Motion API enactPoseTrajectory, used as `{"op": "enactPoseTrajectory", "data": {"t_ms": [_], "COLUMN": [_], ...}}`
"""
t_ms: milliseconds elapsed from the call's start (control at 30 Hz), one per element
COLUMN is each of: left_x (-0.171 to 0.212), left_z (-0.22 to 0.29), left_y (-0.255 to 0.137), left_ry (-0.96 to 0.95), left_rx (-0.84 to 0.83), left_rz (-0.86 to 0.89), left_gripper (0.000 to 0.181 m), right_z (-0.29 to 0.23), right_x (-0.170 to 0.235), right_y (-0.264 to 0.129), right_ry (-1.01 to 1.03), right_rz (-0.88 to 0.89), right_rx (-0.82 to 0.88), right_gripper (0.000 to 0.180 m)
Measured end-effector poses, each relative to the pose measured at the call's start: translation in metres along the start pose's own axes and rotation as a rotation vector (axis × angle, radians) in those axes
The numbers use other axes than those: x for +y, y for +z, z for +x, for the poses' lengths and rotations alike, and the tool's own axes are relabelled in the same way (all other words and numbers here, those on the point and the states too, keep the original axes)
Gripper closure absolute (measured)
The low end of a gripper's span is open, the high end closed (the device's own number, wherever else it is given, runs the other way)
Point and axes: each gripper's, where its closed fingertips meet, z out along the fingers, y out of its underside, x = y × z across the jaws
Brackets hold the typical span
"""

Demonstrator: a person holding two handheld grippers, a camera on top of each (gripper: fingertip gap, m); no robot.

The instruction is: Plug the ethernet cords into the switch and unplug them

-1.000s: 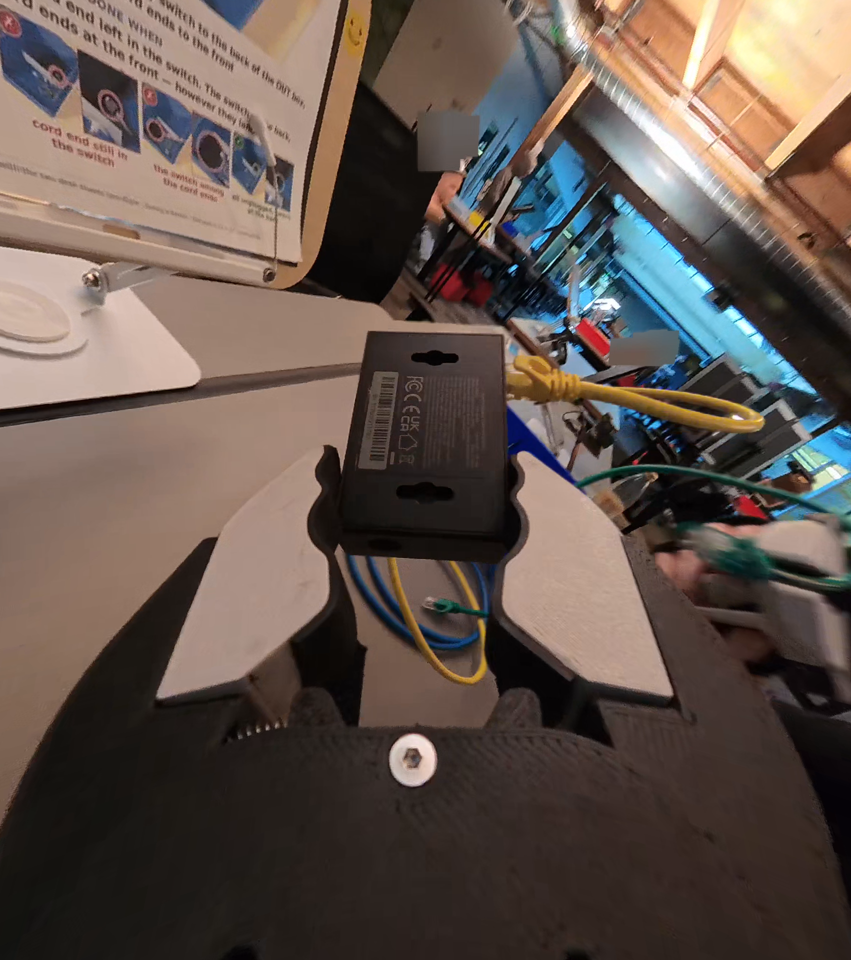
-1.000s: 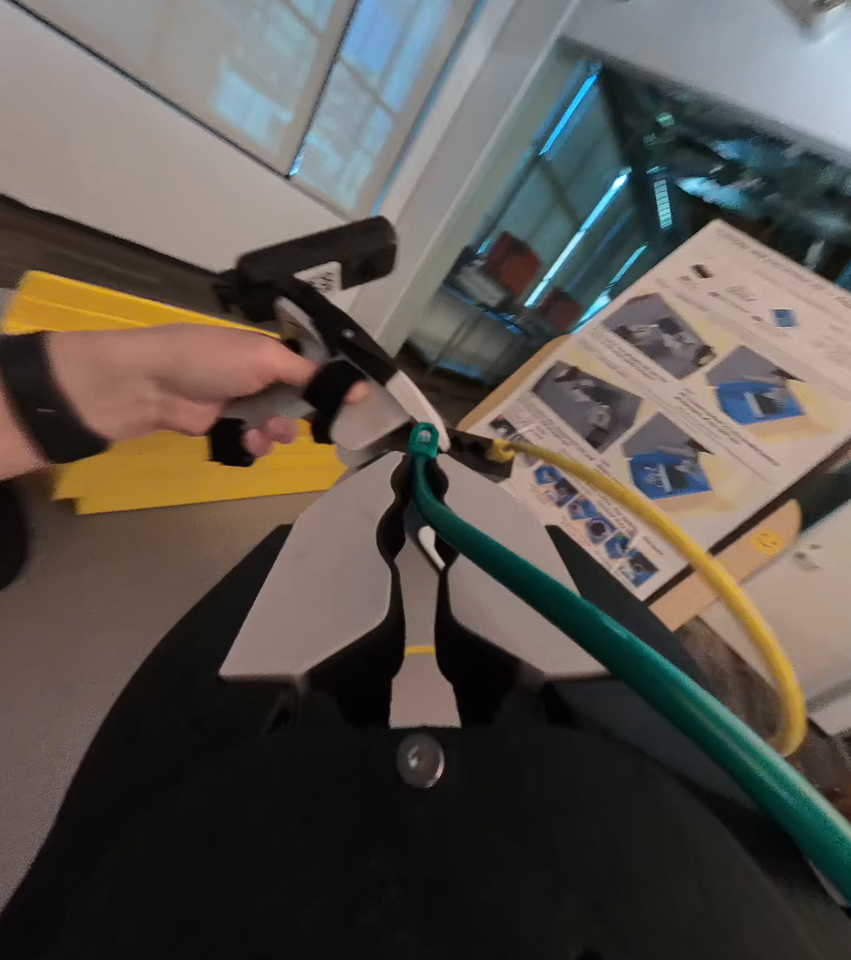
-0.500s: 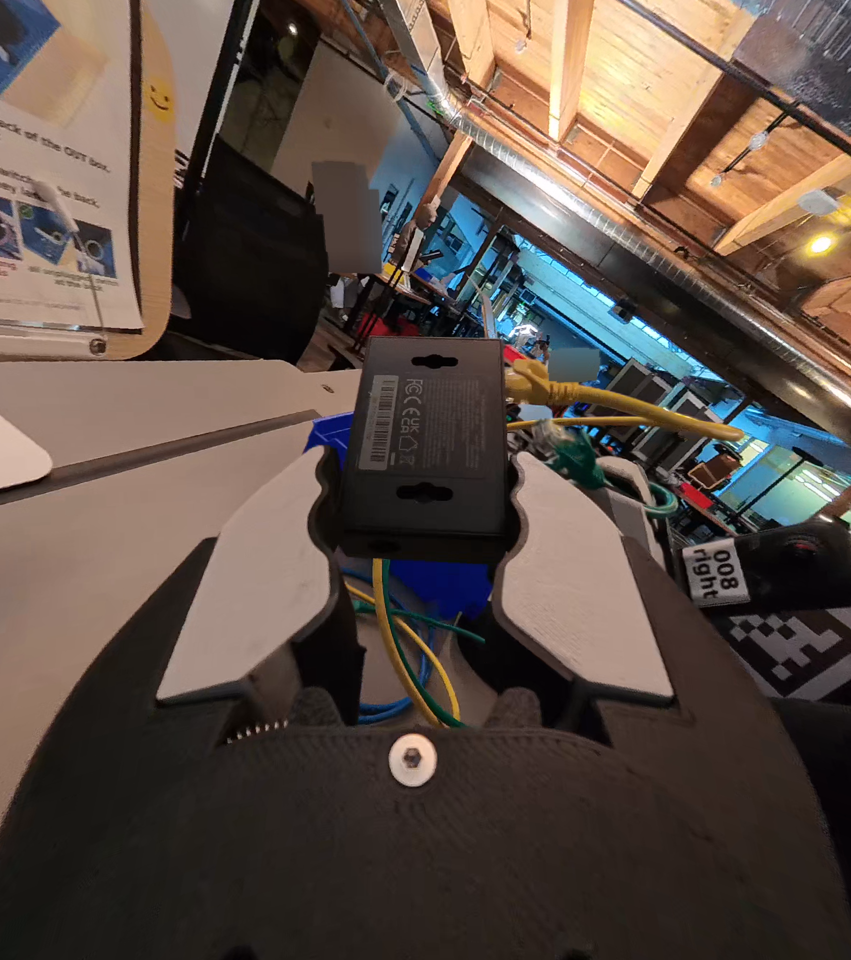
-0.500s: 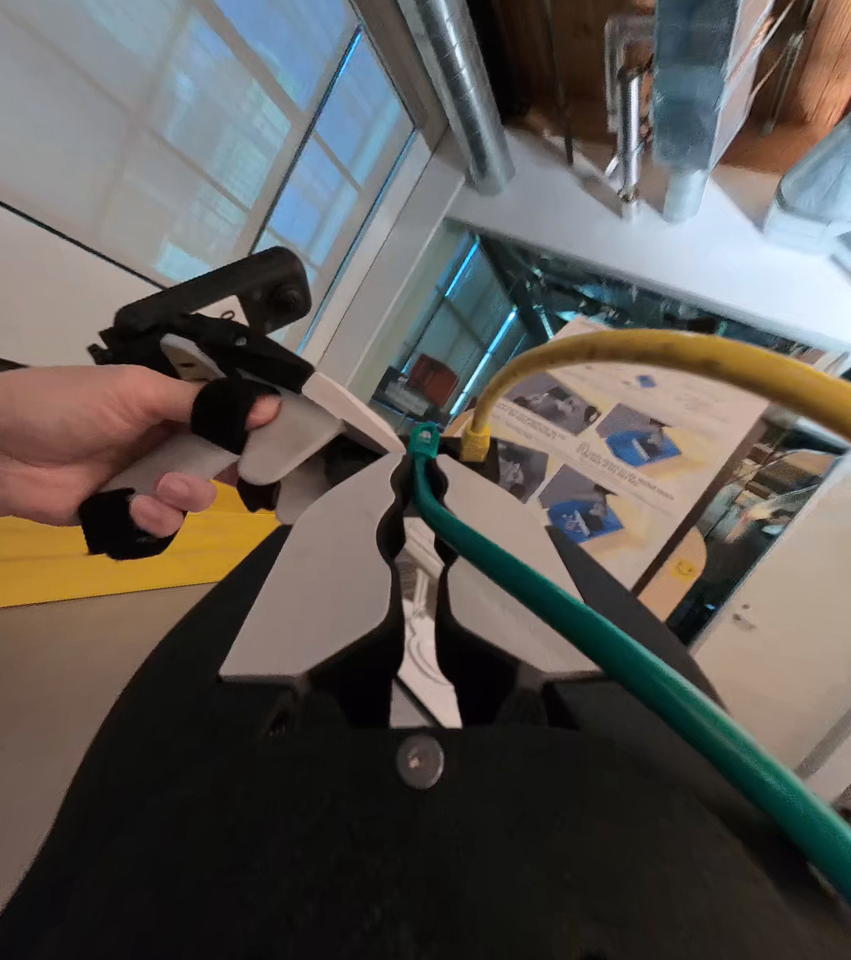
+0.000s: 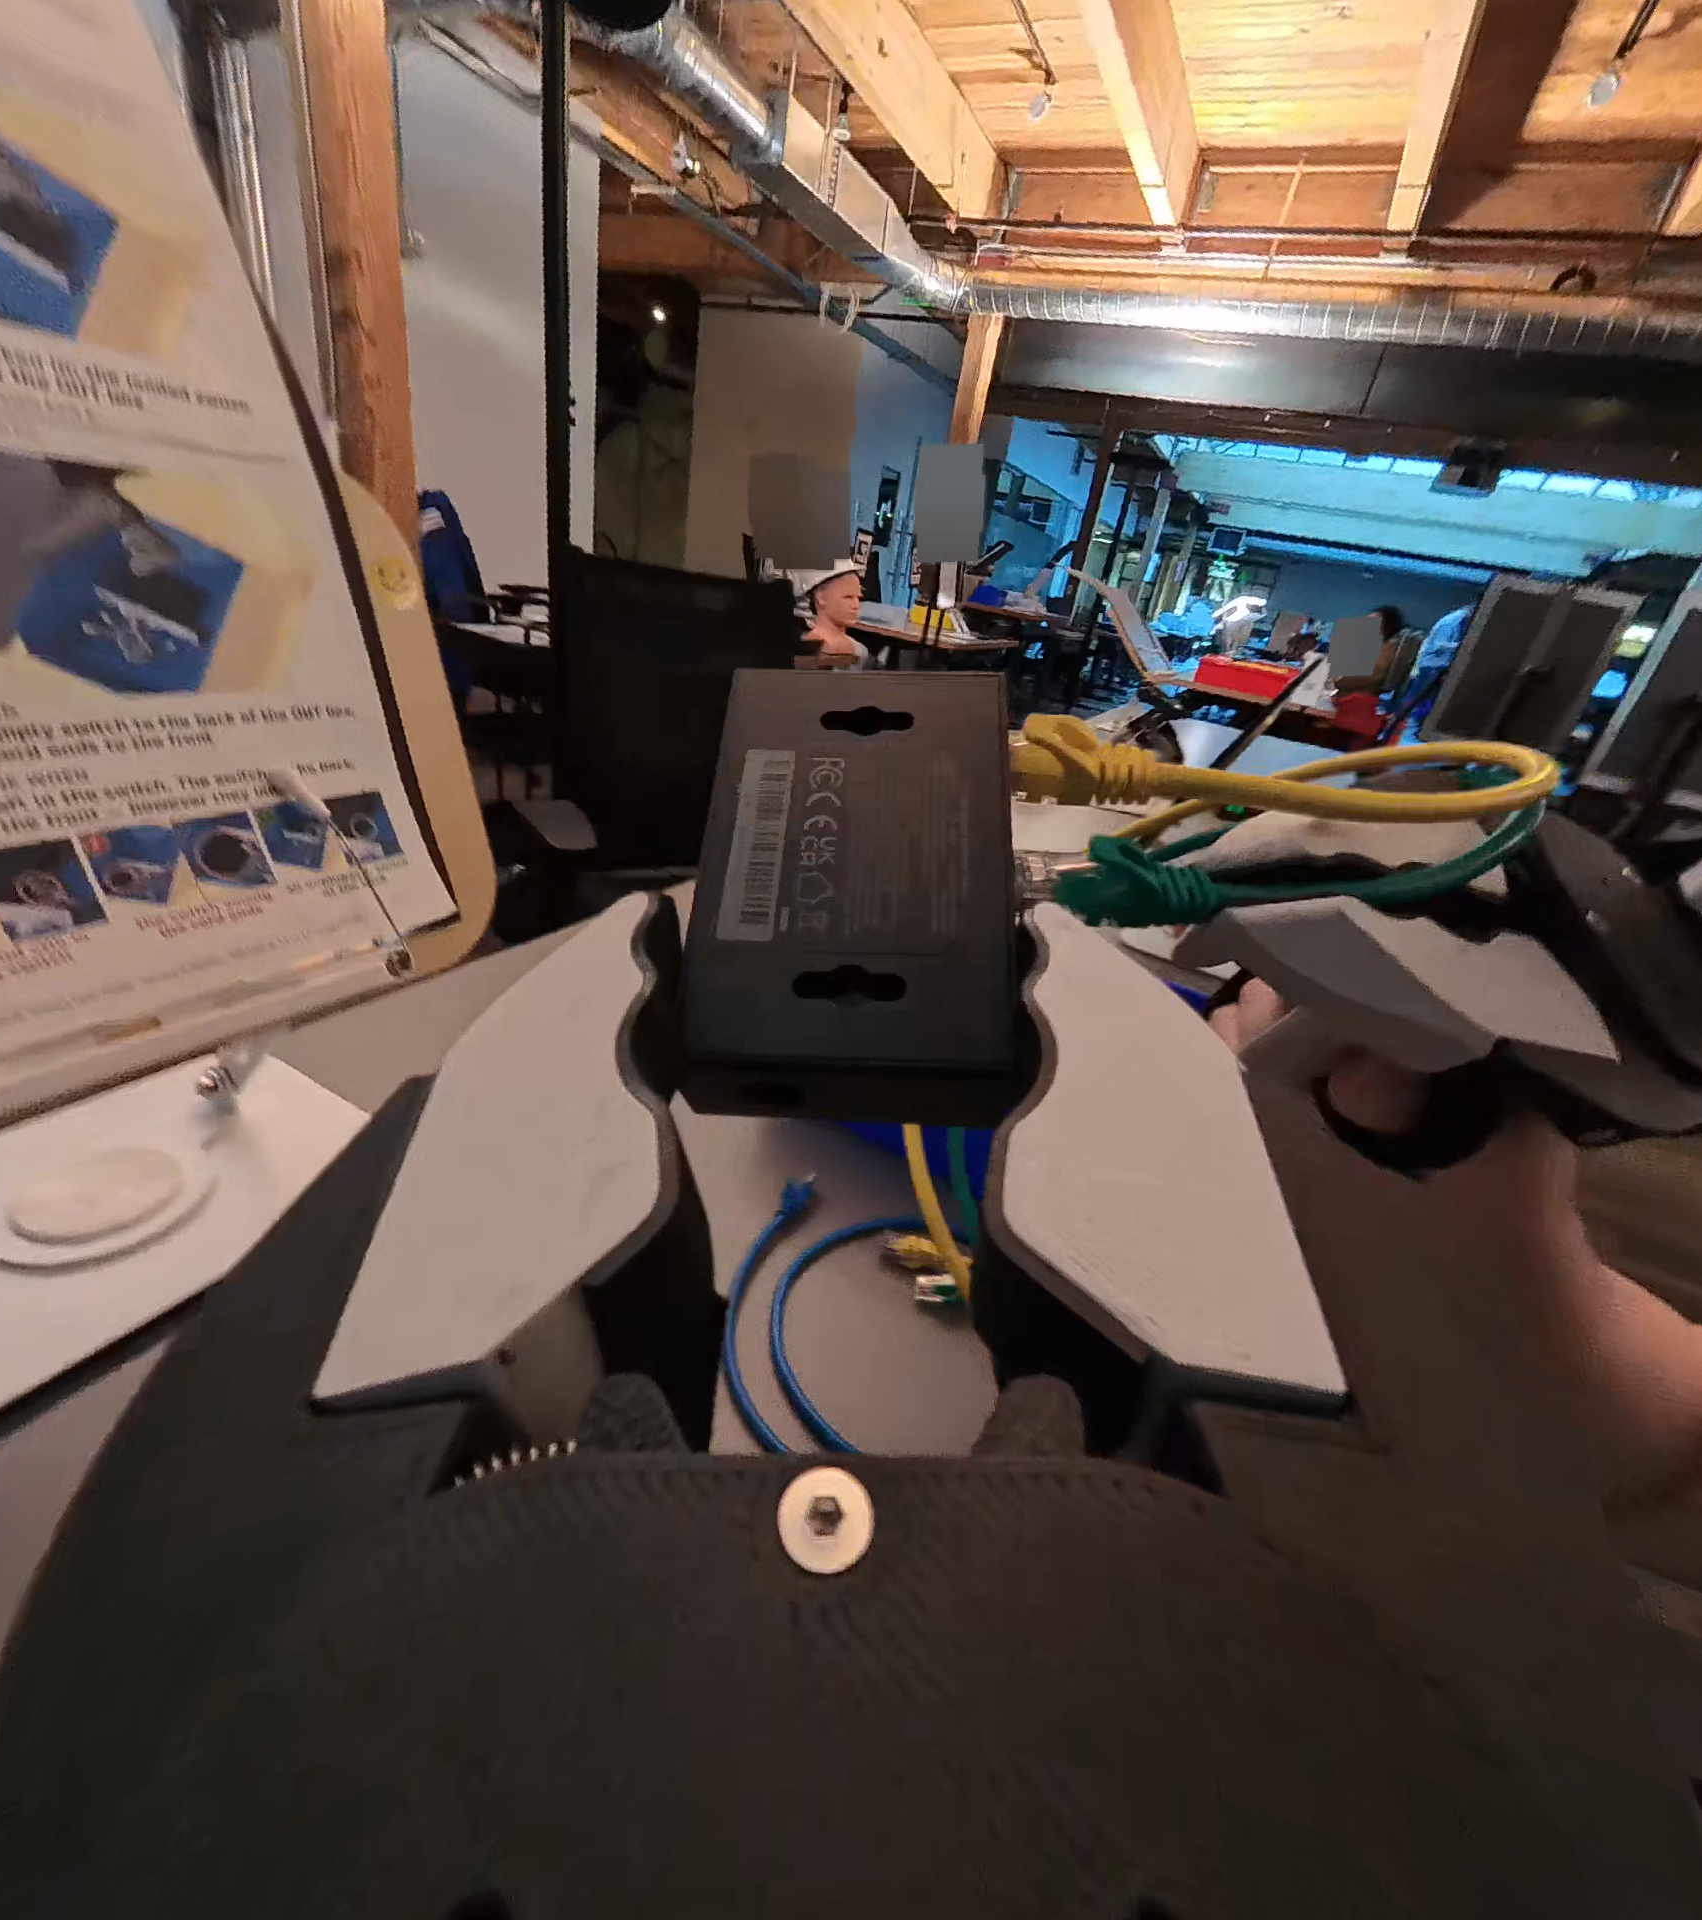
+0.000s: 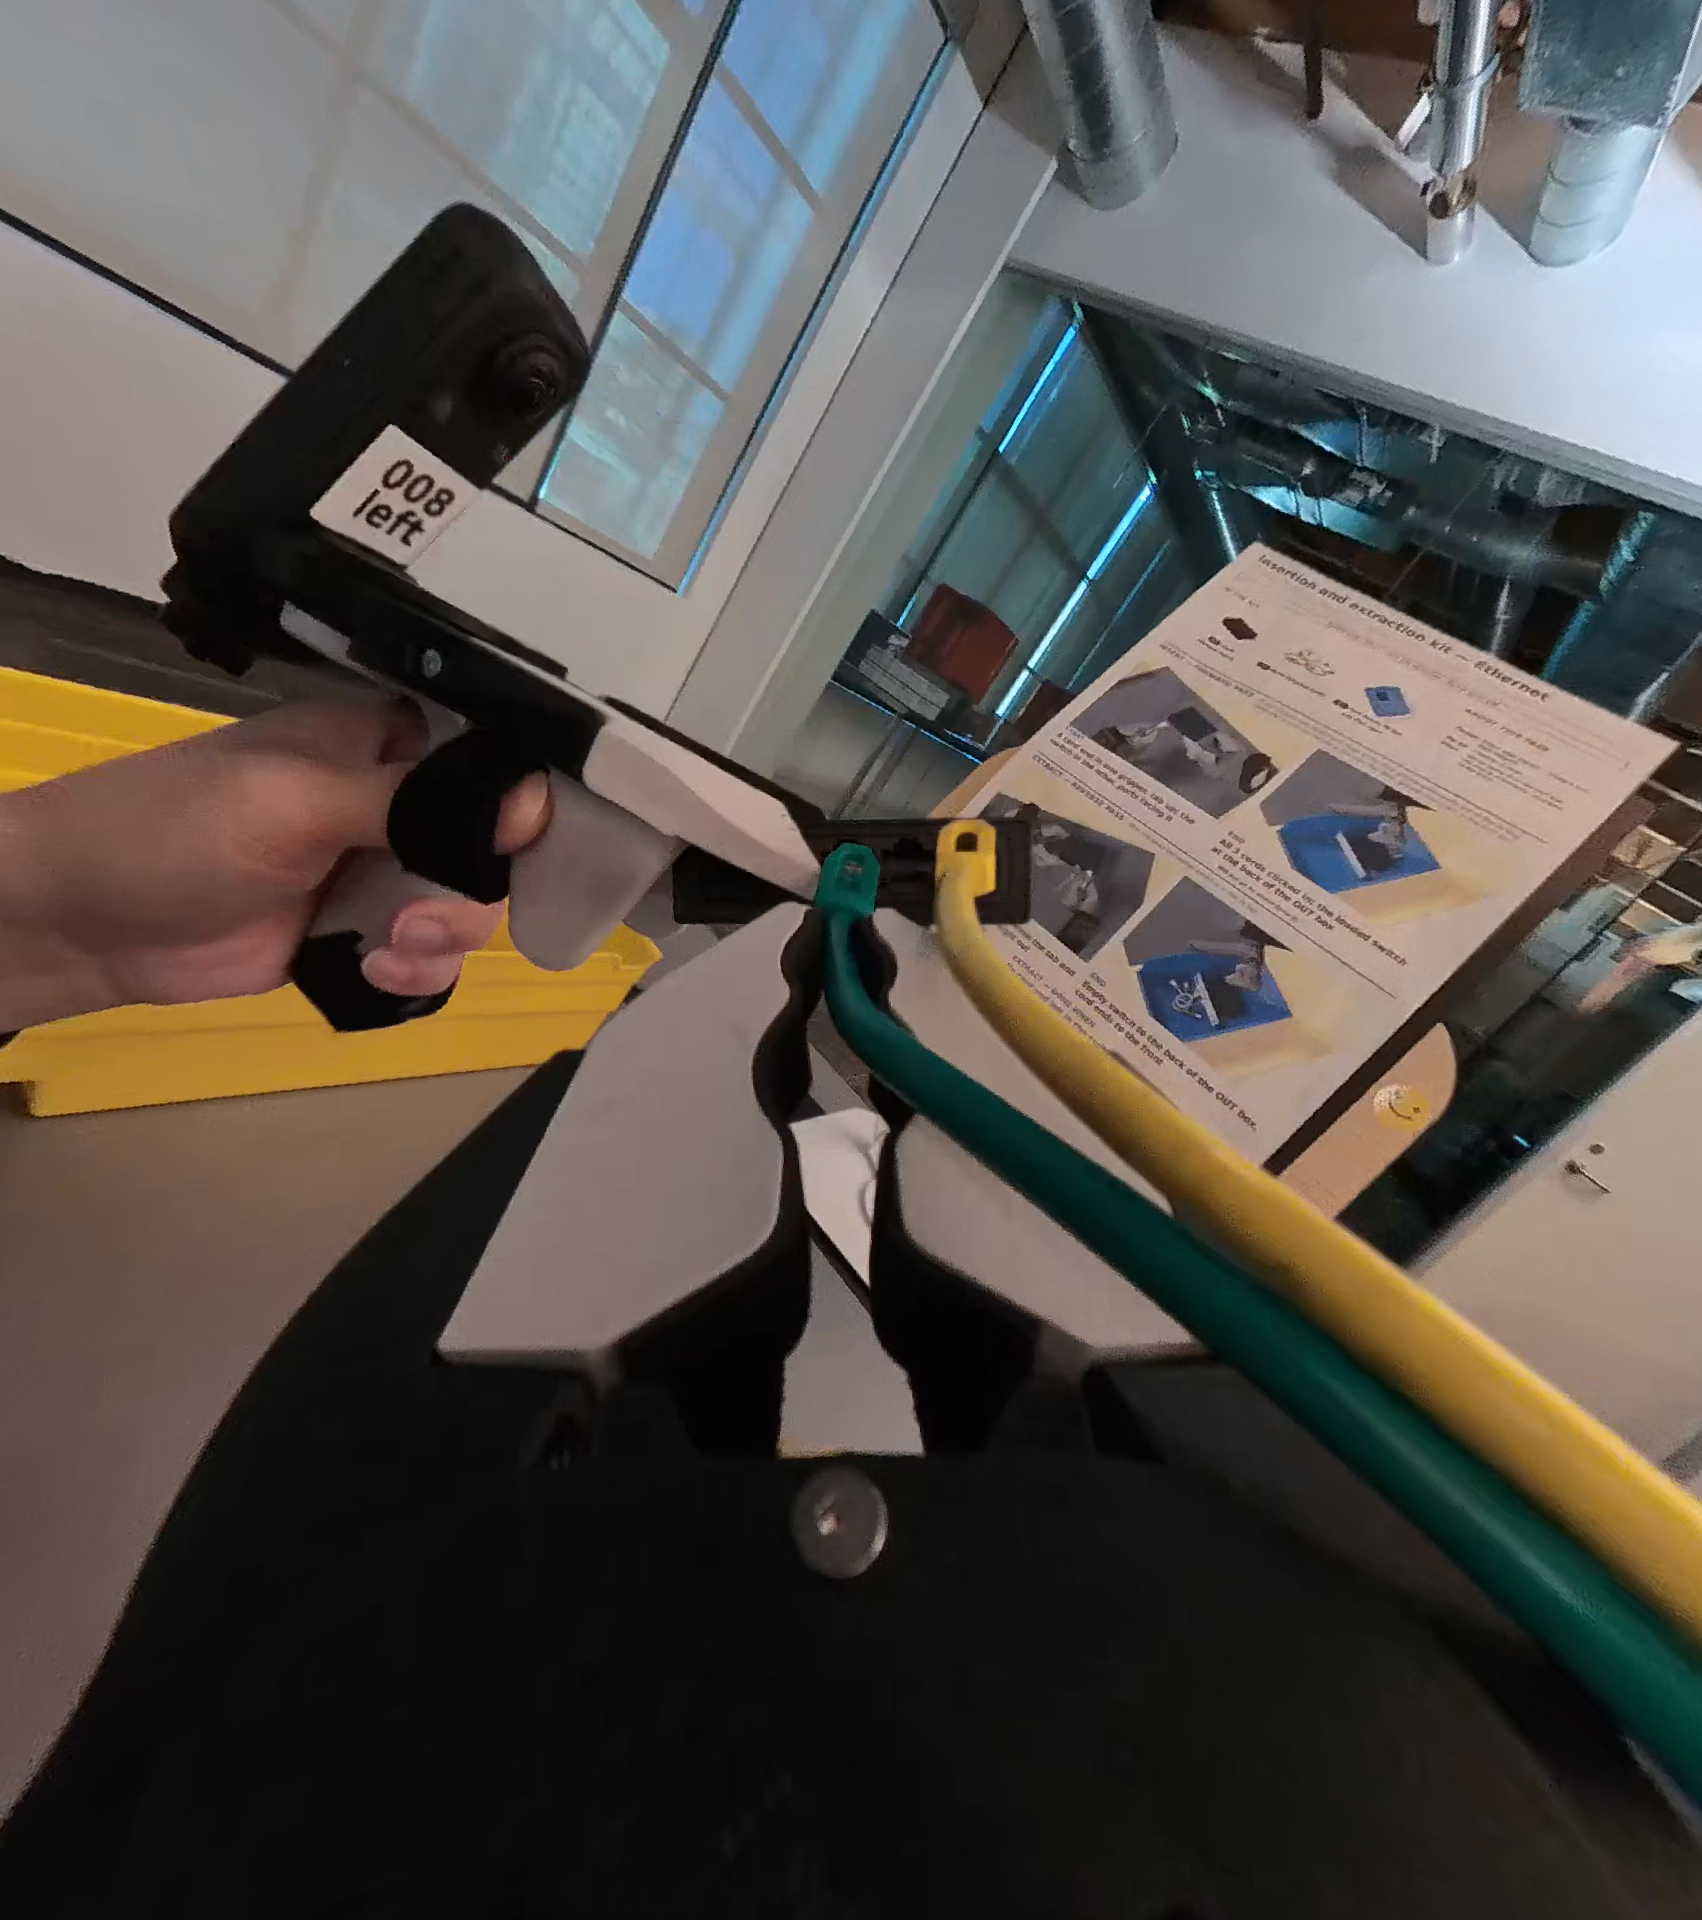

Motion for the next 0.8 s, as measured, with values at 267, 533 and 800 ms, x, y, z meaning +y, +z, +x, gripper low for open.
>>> {"op": "enactPoseTrajectory", "data": {"t_ms": [267, 533, 800], "left_x": [-0.01, -0.018, -0.019], "left_z": [0.012, 0.025, 0.04], "left_y": [-0.004, -0.009, -0.012], "left_ry": [0.089, 0.229, 0.382], "left_rx": [-0.008, 0.001, -0.014], "left_rz": [0.021, 0.04, 0.013], "left_gripper": [0.12, 0.121, 0.12], "right_z": [-0.002, -0.006, -0.009], "right_x": [-0.013, -0.025, -0.035], "right_y": [-0.007, -0.015, -0.023], "right_ry": [-0.135, -0.268, -0.375], "right_rz": [0.06, 0.09, 0.101], "right_rx": [-0.011, -0.006, -0.005], "right_gripper": [0.172, 0.172, 0.172]}}
